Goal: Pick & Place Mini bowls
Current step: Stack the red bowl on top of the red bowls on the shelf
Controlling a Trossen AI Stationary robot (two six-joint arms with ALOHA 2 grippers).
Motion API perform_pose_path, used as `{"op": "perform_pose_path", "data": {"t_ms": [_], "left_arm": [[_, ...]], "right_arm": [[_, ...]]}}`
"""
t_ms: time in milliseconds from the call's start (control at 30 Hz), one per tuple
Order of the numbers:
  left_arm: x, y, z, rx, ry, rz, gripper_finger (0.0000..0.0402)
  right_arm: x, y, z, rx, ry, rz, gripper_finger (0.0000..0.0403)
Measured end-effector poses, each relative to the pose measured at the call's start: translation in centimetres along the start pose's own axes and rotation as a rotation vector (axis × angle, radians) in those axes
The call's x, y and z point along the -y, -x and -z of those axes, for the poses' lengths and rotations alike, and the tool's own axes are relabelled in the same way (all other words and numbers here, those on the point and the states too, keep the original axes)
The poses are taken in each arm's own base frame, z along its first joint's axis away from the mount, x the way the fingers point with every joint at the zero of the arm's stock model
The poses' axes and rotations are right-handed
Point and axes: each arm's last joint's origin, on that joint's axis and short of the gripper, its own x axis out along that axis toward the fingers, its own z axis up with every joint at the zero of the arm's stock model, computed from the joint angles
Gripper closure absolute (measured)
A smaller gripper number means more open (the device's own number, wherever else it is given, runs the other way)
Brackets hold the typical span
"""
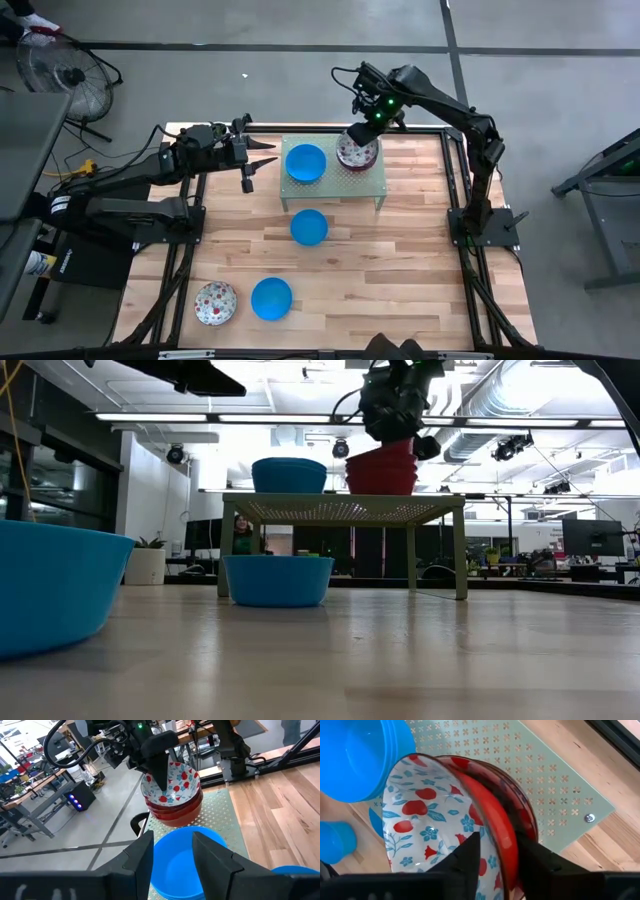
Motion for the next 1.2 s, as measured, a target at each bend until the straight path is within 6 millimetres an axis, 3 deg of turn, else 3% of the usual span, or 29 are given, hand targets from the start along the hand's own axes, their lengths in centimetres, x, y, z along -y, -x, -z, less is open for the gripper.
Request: {"op": "perform_pose_path", "data": {"t_ms": [167,333,667,933,1133,1200], "left_arm": [[0.0,0.0,0.0,0.0,0.006,0.0,0.027],[0.0,0.0,0.0,0.0,0.006,0.0,0.027],[0.0,0.0,0.0,0.001,0.007,0.0,0.027],[0.0,0.0,0.0,0.0,0.007,0.0,0.027],[0.0,0.0,0.0,0.0,0.007,0.0,0.027],[0.0,0.0,0.0,-0.002,0.007,0.001,0.027]], "right_arm": [[0.0,0.2,0.0,0.007,0.006,-0.001,0.0258],[-0.1,1.7,0.0,0.047,0.01,-0.004,0.0234],[-0.8,4.6,0.1,0.118,0.026,-0.015,0.0242],[-1.5,7.6,0.9,0.186,0.104,0.034,0.0283],[-2.8,8.2,1.6,0.198,0.286,0.056,0.038],[-3.3,7.8,1.8,0.182,0.331,0.064,0.0395]]}}
